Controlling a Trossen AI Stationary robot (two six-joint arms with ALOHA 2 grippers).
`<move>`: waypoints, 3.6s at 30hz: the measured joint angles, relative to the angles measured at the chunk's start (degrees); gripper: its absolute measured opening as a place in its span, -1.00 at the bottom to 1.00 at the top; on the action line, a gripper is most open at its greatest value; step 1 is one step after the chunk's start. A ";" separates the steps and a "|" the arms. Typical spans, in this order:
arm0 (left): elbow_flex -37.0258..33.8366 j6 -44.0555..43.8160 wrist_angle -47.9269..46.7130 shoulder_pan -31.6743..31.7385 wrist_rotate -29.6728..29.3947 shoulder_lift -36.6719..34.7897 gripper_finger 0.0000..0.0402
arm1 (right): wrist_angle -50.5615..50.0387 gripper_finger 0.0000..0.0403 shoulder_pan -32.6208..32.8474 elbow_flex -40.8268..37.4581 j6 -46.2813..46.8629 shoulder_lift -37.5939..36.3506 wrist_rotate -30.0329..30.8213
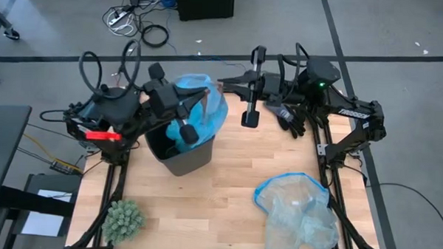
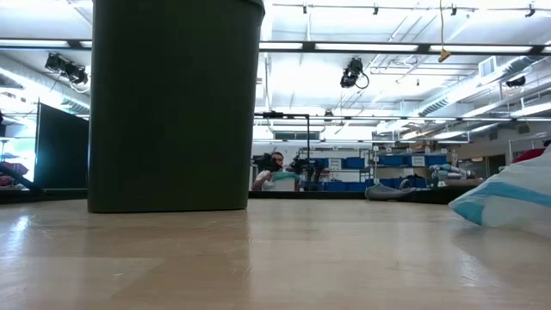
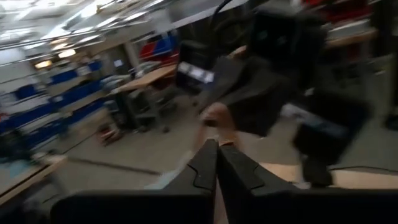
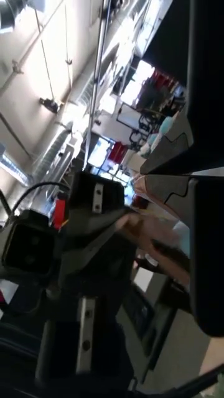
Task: Place trash/remove bag and relplace
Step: Remove the trash bag from the bin
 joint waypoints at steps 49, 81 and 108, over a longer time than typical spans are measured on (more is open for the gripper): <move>0.02 0.31 -1.48 1.90 1.51 3.98 -0.50 | -3.04 -1.00 0.20 0.00 -0.28 0.08 -7.83; 0.26 5.03 1.98 3.74 5.08 0.82 -1.00 | -17.01 -0.12 1.16 -0.07 18.15 -2.47 -1.20; 0.22 7.10 7.08 3.74 5.12 1.27 -1.00 | -16.89 -0.99 -3.30 0.00 26.91 2.06 -11.89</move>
